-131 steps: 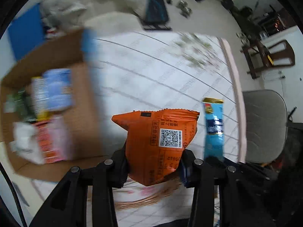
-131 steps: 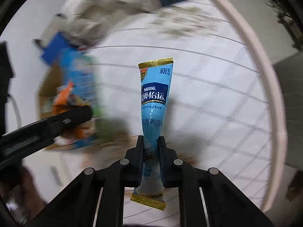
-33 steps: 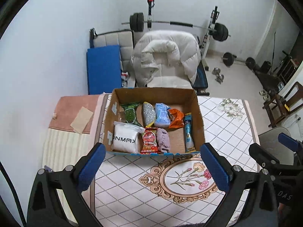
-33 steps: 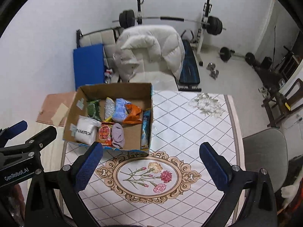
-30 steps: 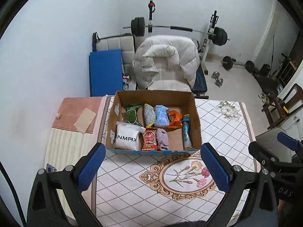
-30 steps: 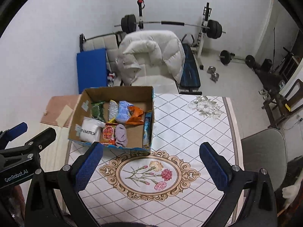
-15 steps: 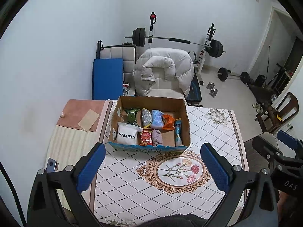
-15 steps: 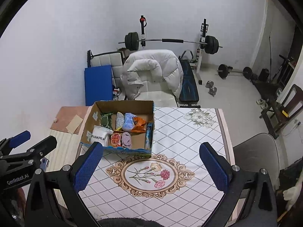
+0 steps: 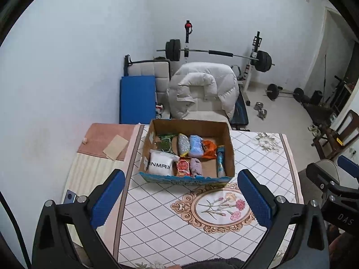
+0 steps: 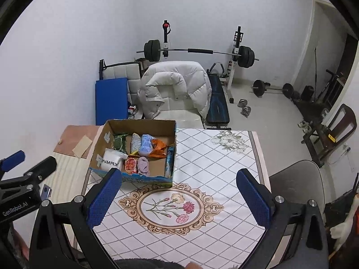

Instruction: Organize soft objects

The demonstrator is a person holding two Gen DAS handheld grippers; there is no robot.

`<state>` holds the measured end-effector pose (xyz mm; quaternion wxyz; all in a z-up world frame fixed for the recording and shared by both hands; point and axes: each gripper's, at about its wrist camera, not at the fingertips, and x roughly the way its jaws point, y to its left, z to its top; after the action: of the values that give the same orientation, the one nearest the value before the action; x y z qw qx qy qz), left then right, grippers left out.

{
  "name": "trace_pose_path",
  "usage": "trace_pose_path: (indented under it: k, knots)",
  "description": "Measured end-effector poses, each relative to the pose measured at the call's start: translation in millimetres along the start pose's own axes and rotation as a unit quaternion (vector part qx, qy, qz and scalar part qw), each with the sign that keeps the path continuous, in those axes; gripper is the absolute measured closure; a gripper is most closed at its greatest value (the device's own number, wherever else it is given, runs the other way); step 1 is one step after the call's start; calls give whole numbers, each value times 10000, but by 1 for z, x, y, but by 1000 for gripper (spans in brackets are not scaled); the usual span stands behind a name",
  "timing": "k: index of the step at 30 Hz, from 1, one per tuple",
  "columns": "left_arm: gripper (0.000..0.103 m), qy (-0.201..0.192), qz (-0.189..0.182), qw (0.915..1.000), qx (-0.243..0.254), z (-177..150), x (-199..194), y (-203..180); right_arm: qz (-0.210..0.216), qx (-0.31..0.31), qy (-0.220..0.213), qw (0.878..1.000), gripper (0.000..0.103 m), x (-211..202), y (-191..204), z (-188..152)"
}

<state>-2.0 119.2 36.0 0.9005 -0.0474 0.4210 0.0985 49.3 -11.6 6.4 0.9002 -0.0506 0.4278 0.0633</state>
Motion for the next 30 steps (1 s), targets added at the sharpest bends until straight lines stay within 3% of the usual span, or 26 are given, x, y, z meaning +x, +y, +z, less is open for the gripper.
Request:
trace_pose_path:
  k: [30]
  knots:
    - [0, -158, 92, 9998, 16, 6, 5, 6, -33, 14, -141, 9999, 0, -7, -1, 7]
